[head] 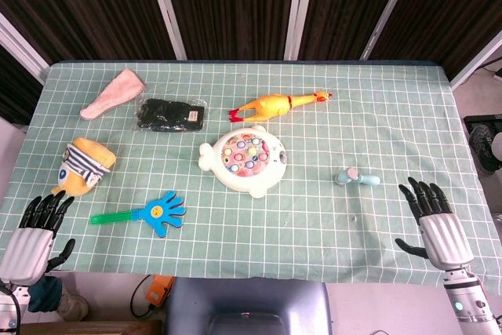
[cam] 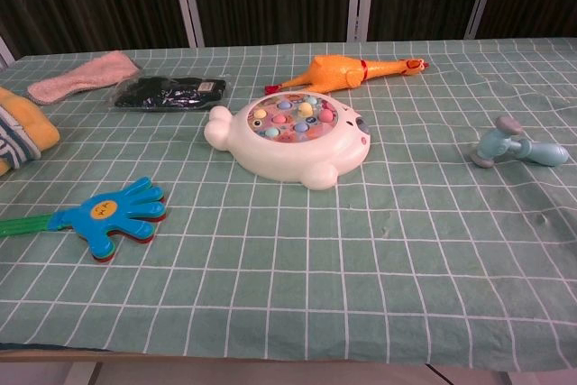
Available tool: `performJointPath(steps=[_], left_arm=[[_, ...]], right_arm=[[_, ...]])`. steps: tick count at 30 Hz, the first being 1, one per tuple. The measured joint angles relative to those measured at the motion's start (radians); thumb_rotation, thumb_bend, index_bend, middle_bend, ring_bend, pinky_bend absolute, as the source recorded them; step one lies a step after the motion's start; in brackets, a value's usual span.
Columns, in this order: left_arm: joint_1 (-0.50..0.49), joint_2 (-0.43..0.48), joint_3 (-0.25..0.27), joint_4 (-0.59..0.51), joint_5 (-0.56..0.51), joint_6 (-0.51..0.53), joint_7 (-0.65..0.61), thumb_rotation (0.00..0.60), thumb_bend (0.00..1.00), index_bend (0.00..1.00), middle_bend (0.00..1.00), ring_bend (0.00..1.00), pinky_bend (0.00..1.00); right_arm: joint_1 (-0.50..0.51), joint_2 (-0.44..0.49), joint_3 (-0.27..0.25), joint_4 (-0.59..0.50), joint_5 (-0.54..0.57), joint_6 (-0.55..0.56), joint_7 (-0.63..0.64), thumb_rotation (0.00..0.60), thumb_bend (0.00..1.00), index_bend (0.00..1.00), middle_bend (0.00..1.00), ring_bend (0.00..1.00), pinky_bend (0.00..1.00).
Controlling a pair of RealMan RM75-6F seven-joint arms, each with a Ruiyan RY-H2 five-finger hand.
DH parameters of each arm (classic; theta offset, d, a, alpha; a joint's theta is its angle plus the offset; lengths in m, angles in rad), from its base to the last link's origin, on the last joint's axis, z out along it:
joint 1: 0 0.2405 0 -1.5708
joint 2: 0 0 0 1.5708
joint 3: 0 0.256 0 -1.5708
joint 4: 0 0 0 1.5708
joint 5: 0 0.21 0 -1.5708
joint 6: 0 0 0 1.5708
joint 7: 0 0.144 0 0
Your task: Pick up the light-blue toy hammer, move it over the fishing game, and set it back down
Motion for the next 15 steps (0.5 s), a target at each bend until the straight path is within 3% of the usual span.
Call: performJointPath(steps=[10, 15], left_arm=[[0.001, -0.008, -0.001, 0.007, 0.021, 0.016, 0.002, 0.600, 0.36, 0.00, 0.00, 0.00, 0.04], [0.009, -0.014, 0.006, 0.022, 0.034, 0.034, -0.002, 0.600, 0.36, 0.00, 0.00, 0.00, 0.03]], right_arm=[[0.044, -0.014, 0.018, 0.041, -0.004, -0.039, 0.074, 0.600, 0.20, 0.00, 0.00, 0.00, 0.00], [0.134, -0.033, 0.061, 0.142, 0.044, -0.178, 0.126, 0.600, 0.20, 0.03, 0.00, 0.00, 0.00]])
